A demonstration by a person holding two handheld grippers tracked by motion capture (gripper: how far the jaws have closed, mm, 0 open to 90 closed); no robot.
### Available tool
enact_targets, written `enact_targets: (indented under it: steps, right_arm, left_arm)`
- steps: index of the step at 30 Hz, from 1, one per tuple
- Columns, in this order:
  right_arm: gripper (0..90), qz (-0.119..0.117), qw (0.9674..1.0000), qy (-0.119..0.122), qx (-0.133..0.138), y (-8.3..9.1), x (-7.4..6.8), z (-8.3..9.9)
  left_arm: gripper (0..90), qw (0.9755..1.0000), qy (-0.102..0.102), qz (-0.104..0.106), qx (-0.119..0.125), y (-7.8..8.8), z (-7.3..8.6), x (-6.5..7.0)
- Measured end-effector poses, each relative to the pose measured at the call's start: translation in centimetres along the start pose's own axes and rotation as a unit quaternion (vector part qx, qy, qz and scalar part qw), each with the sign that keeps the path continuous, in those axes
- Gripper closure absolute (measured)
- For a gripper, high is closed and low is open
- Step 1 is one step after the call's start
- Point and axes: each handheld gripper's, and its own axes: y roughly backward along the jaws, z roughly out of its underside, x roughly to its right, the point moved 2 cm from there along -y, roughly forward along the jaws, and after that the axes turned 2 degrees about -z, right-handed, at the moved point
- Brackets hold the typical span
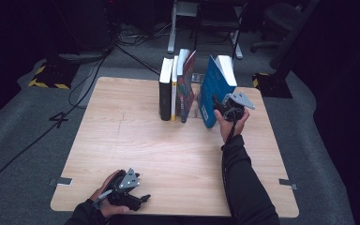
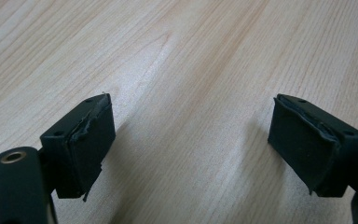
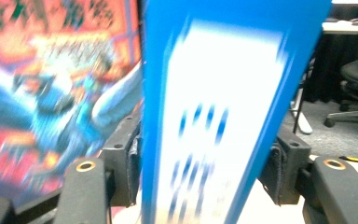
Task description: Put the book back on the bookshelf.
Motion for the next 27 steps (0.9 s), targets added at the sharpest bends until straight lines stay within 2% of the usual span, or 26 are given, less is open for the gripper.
enact_targets:
  steps: [4, 6, 8, 11, 12, 14, 15, 20, 22, 27]
  right_arm:
    - [37.9, -0.029, 0.9989, 0.025, -0.026, 0.7, -0.6, 1.9]
    - [37.2, -0.034, 0.9983, 0.026, -0.038, 1.0, -0.6, 2.8]
    - [38.1, -0.049, 0.997, 0.026, -0.054, 1.0, -0.6, 3.9]
    - [43.1, -0.057, 0.9932, 0.038, -0.093, 0.9, -0.7, 6.1]
    - [43.7, -0.056, 0.9909, 0.049, -0.112, 0.7, -0.8, 6.9]
    - [50.4, -0.058, 0.988, 0.062, -0.129, 0.4, -1.0, 7.7]
    - [54.3, -0.054, 0.9883, 0.062, -0.129, 0.4, -1.0, 7.7]
    - [57.3, -0.057, 0.9892, 0.043, -0.128, 0.3, -0.7, 7.6]
    - [57.8, -0.052, 0.9901, 0.033, -0.126, 0.1, -0.8, 7.4]
    - [58.2, -0.047, 0.9915, 0.035, -0.116, -0.3, -0.8, 7.0]
  left_arm:
    - [14.7, 1.0, 0.0, 0.0, 0.0, 0.0, 0.0, 0.0]
    - [14.7, 1.0, -0.001, 0.0, 0.0, 0.0, 0.0, 0.0]
    - [14.7, 1.0, -0.001, 0.0, 0.0, 0.0, 0.0, 0.0]
    - [14.7, 1.0, -0.001, 0.0, 0.0, 0.0, 0.0, 0.0]
    - [14.7, 1.0, -0.001, 0.0, 0.0, 0.0, 0.0, 0.0]
    - [14.7, 1.0, -0.001, 0.0, 0.0, 0.0, 0.0, 0.0]
    - [14.7, 1.0, -0.001, 0.0, 0.0, 0.0, 0.0, 0.0]
    - [14.7, 1.0, -0.001, 0.0, 0.0, 0.0, 0.0, 0.0]
    - [14.7, 1.0, -0.001, 0.0, 0.0, 0.0, 0.0, 0.0]
    - [14.7, 1.0, -0.001, 0.0, -0.001, 0.0, 0.0, 0.0]
